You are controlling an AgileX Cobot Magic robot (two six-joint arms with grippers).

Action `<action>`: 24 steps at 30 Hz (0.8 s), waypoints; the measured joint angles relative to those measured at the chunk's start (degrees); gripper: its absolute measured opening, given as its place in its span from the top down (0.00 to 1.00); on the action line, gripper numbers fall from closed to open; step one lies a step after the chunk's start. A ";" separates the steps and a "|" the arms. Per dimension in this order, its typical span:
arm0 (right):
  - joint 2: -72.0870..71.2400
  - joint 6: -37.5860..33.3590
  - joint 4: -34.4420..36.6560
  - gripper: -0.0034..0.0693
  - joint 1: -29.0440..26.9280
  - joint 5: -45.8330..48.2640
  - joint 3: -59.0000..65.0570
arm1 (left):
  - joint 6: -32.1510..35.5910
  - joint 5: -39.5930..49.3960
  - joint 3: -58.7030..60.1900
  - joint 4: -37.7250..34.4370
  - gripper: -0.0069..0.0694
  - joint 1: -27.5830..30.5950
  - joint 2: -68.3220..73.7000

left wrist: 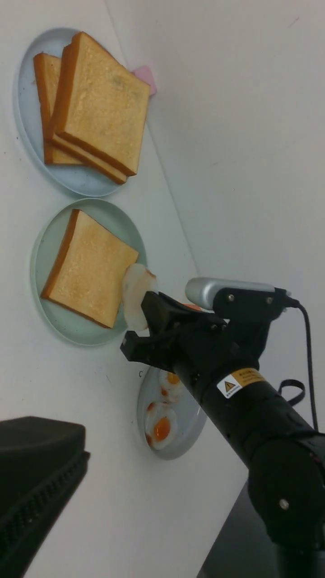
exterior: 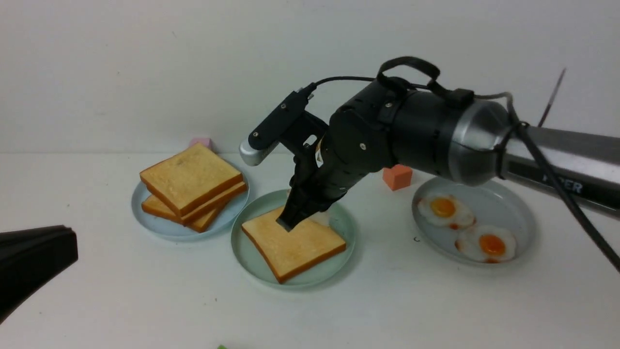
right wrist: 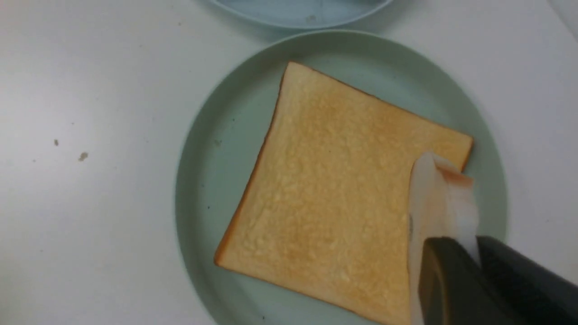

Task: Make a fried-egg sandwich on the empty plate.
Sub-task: Use the right arm to place the fried egg on the slice of bread in the middle

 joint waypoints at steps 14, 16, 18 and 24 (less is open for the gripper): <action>3.49 1.54 -5.00 0.87 0.00 -4.26 -0.49 | 0.00 -0.05 0.00 0.00 0.92 0.00 0.00; 4.06 1.53 -5.00 0.87 0.00 -4.64 -0.53 | 0.00 -0.05 0.00 0.00 0.91 0.00 0.00; 4.42 1.53 -5.00 0.87 0.00 -4.95 -0.53 | 0.00 -0.05 0.00 -0.06 0.91 0.00 0.05; 4.69 1.72 -5.00 0.80 0.64 -5.95 -0.53 | 0.00 -0.05 0.00 -0.26 0.91 0.00 0.05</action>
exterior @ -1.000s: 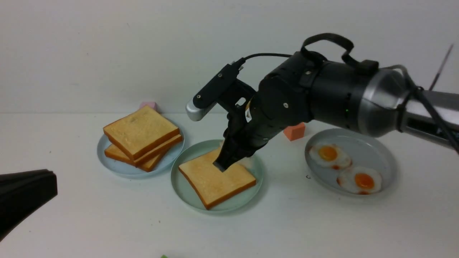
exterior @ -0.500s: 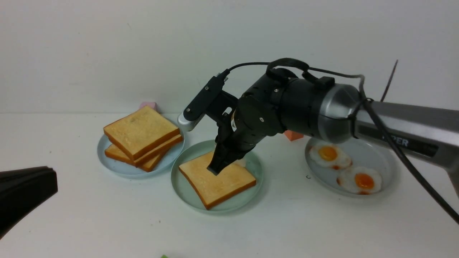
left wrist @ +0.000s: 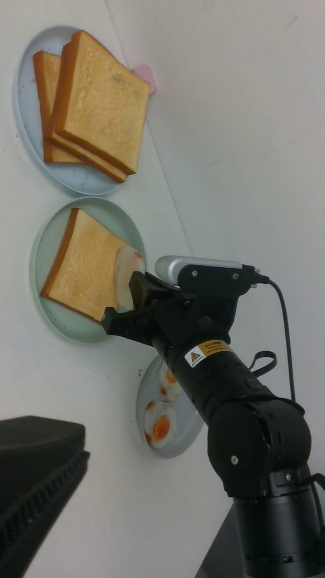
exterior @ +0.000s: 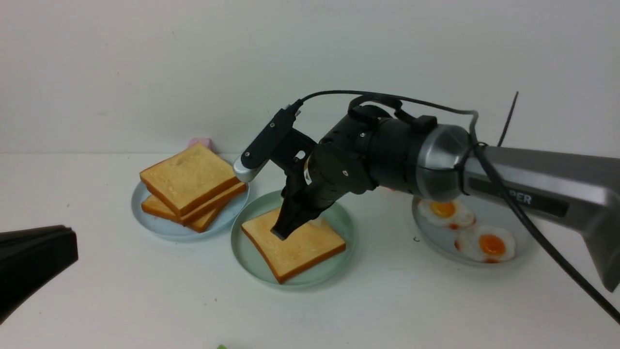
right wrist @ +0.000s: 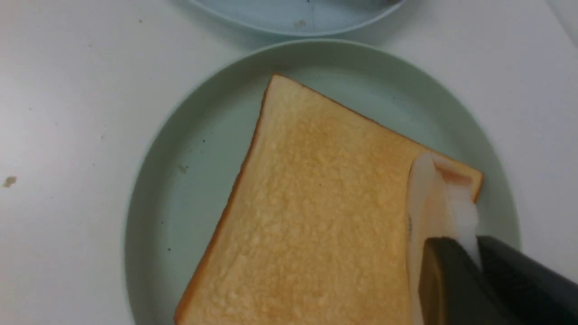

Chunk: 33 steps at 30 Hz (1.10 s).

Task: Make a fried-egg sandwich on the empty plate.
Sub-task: Use the right arm to place the fried egg on the slice of bread in the middle

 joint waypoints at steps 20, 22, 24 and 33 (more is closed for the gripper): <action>0.02 1.21 3.69 0.27 0.95 -0.02 0.00 | 0.00 1.03 0.05 -1.41 0.91 0.00 0.00; 0.02 1.21 5.32 0.27 0.95 -0.02 0.00 | 0.00 1.10 0.05 -1.55 0.90 0.00 0.00; 0.02 1.21 5.94 0.27 1.00 -0.02 0.00 | 0.00 1.15 0.05 -1.63 0.90 0.00 0.00; -3.19 1.96 6.89 0.33 1.00 6.17 -0.07 | -0.18 3.68 0.05 -1.75 0.90 0.00 0.54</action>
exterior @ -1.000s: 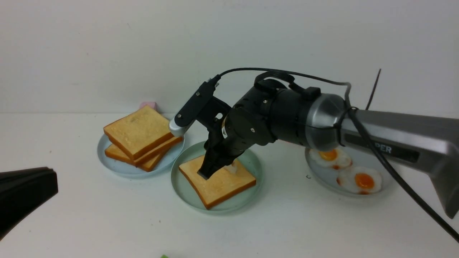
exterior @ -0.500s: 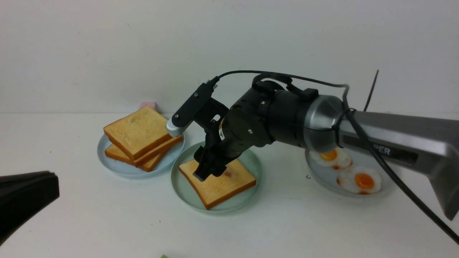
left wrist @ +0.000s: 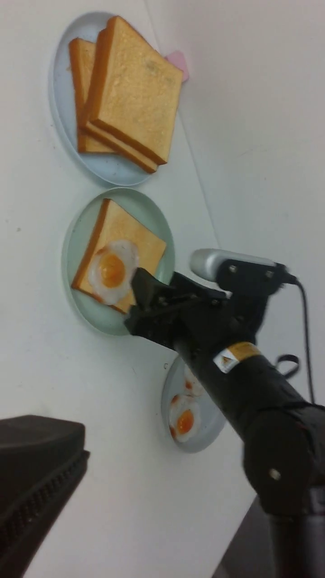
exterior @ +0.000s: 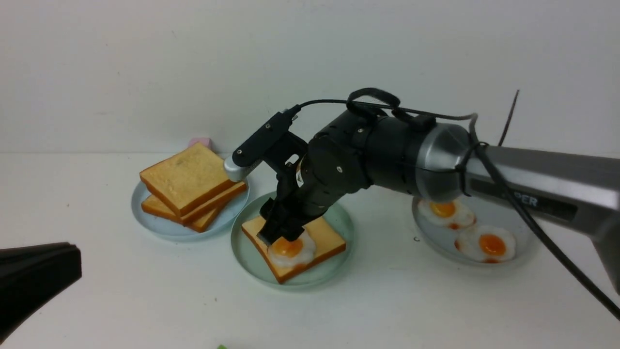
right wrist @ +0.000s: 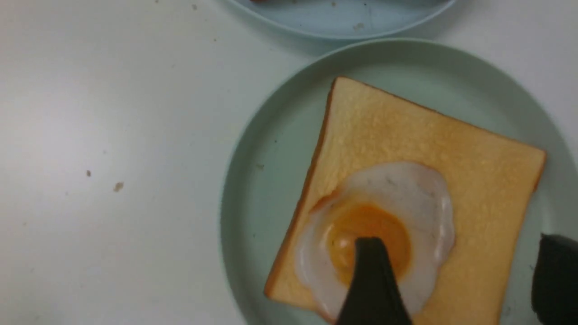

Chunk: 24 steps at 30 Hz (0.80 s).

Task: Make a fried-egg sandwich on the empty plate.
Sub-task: Use the left arm to grab a slice of bread

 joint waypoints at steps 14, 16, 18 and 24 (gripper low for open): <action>-37.13 7.08 0.65 0.96 0.00 27.12 11.58 | -9.71 6.76 -10.01 9.03 0.93 0.84 30.65; -40.95 7.94 0.70 0.96 0.00 27.35 14.60 | -9.12 6.75 -12.00 8.88 0.93 1.86 33.91; -49.08 9.90 0.70 0.95 0.00 27.40 20.85 | -5.48 6.65 -15.84 6.55 0.93 6.31 39.90; -70.15 15.05 0.70 0.95 0.00 25.61 32.67 | 11.43 6.35 -25.55 -5.94 0.93 17.98 54.41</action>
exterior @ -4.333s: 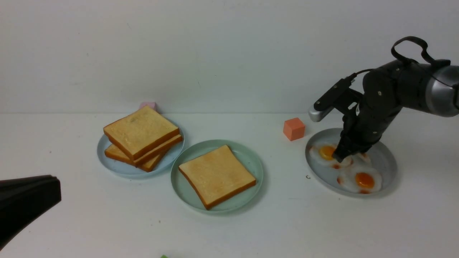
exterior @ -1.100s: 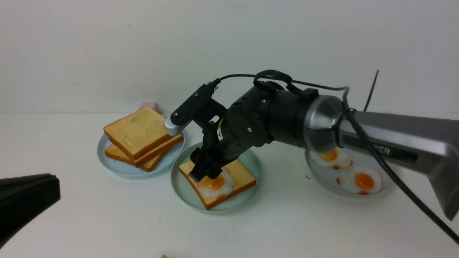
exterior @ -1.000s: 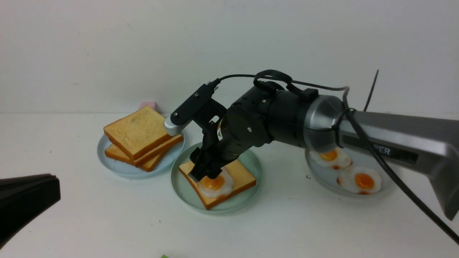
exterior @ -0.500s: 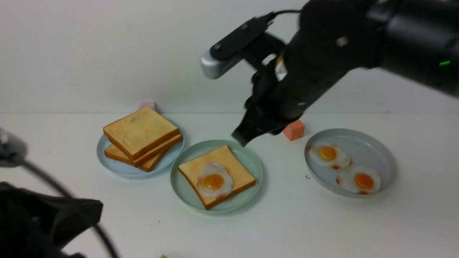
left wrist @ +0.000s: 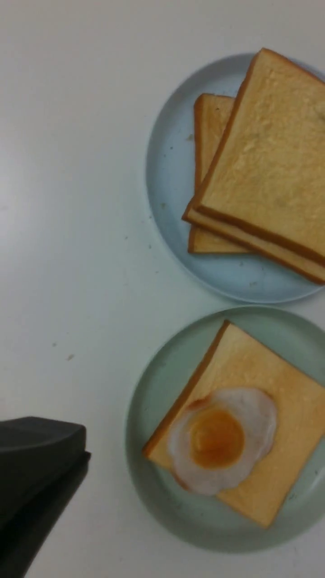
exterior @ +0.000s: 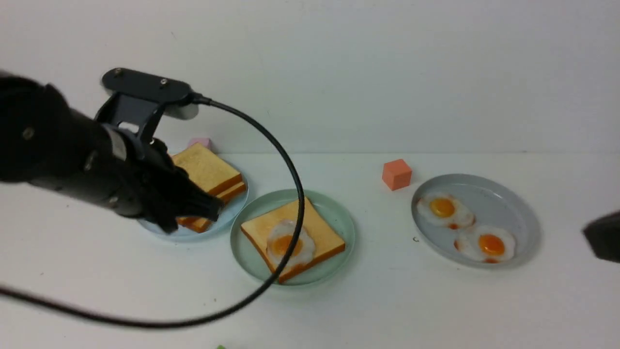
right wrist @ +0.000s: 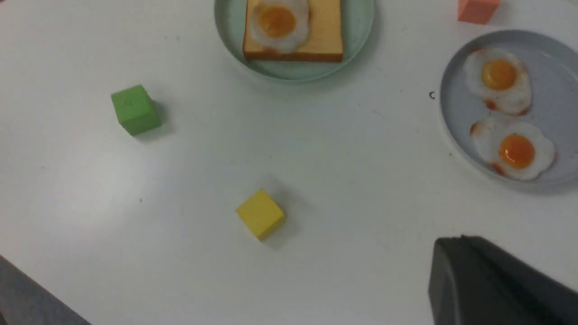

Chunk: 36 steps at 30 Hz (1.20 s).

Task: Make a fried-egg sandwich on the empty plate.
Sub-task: Use the left arm to grab a slice of bread

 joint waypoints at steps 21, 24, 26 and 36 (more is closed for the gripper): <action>-12.86 2.24 0.58 0.94 0.00 -1.53 2.73 | 13.94 -7.61 -16.88 1.12 0.53 7.74 27.12; -12.86 2.24 0.58 0.94 0.00 -1.59 2.73 | 14.07 -9.52 -16.88 2.63 0.46 7.73 29.00; -12.86 2.24 0.65 0.94 0.00 -1.59 2.73 | 14.07 -9.77 -16.88 3.22 0.45 7.73 30.38; -12.86 4.22 0.71 0.94 0.00 -1.64 2.73 | 14.09 -12.78 -16.88 7.77 0.45 7.73 33.41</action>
